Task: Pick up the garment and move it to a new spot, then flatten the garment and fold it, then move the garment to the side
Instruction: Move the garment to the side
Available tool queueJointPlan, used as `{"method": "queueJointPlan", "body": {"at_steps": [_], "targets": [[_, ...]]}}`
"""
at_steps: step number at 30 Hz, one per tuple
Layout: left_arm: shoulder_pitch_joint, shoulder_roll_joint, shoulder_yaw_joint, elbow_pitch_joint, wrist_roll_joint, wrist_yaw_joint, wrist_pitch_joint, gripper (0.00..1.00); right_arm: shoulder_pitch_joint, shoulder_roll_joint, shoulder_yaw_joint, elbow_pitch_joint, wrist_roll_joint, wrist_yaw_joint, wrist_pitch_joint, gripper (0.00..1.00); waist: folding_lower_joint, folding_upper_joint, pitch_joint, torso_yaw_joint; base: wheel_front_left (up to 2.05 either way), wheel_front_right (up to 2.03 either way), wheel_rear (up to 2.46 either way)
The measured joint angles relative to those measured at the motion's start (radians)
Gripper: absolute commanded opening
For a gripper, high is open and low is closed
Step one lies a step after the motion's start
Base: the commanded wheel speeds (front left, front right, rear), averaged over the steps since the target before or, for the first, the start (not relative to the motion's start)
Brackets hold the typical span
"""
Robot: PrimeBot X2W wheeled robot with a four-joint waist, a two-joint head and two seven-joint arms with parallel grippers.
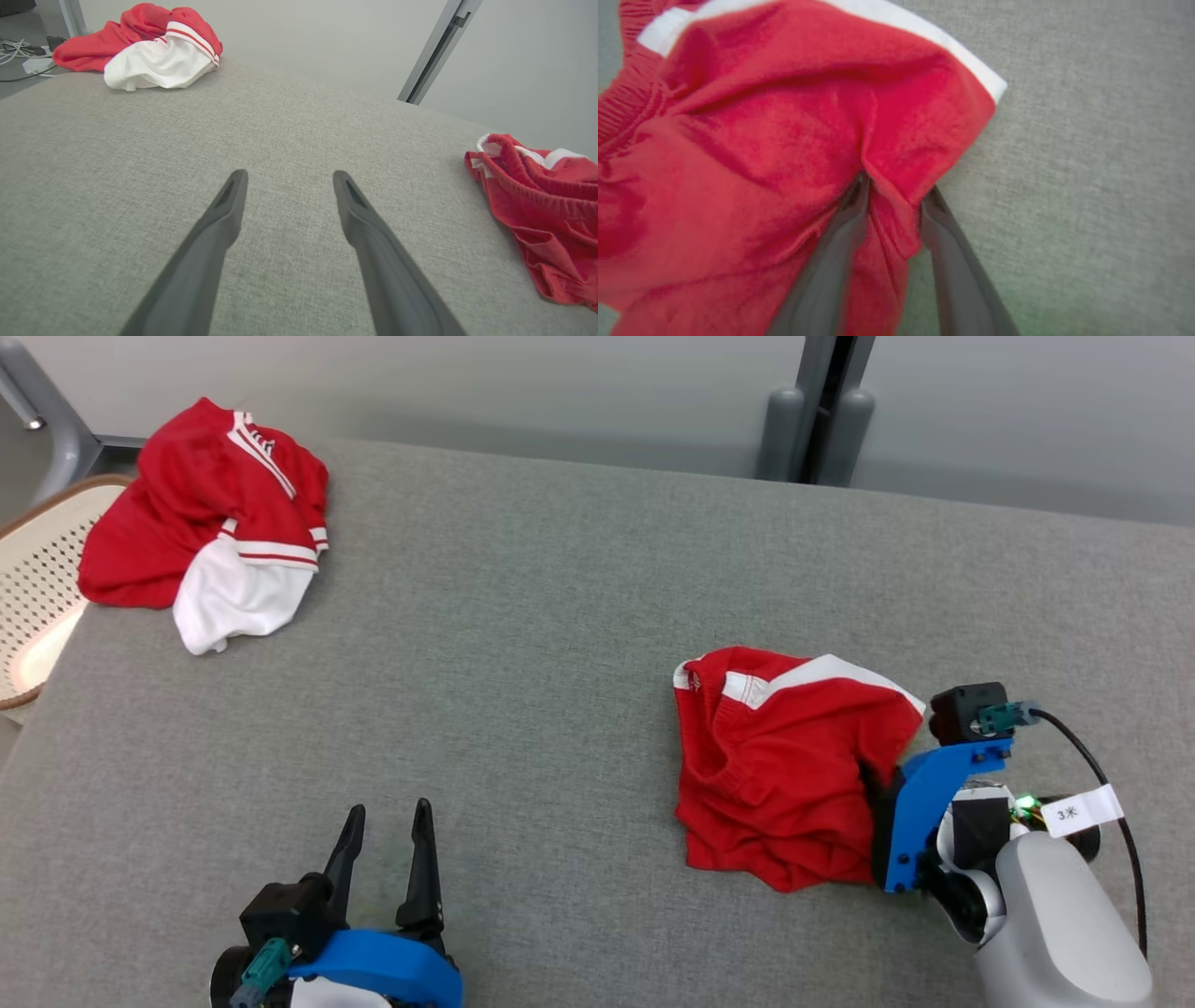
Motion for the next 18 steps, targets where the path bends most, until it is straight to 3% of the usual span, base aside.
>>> {"method": "queueJointPlan", "body": {"at_steps": [1, 8, 13, 18], "targets": [[-0.002, 0.000, 0.001, -0.003, 0.001, -0.002, 0.000, 1.00, -0.001, -0.004, 0.010, -0.005, -0.001, 0.001, -0.016, 0.00, 0.0000, 0.0000, 0.005, -0.007, 0.00, 0.00, 0.00], [-0.027, 0.004, 0.001, -0.046, 0.027, -0.013, 0.000, 1.00, -0.033, -0.093, 0.045, -0.068, -0.003, 0.000, -0.087, 0.00, 0.0001, 0.0000, 0.052, -0.099, 0.00, 0.00, 0.00], [-0.054, 0.011, -0.012, -0.077, 0.046, -0.021, 0.000, 1.00, -0.042, -0.162, 0.019, -0.119, 0.001, 0.000, -0.108, 0.00, 0.0001, 0.0000, 0.109, -0.216, 0.00, 0.00, 0.00], [-0.092, 0.033, -0.034, -0.119, 0.071, -0.027, 0.029, 1.00, -0.041, -0.186, -0.040, -0.150, 0.011, 0.000, -0.136, 0.00, 0.0001, 0.0000, 0.170, -0.346, 0.00, 0.00, 0.00]]}}
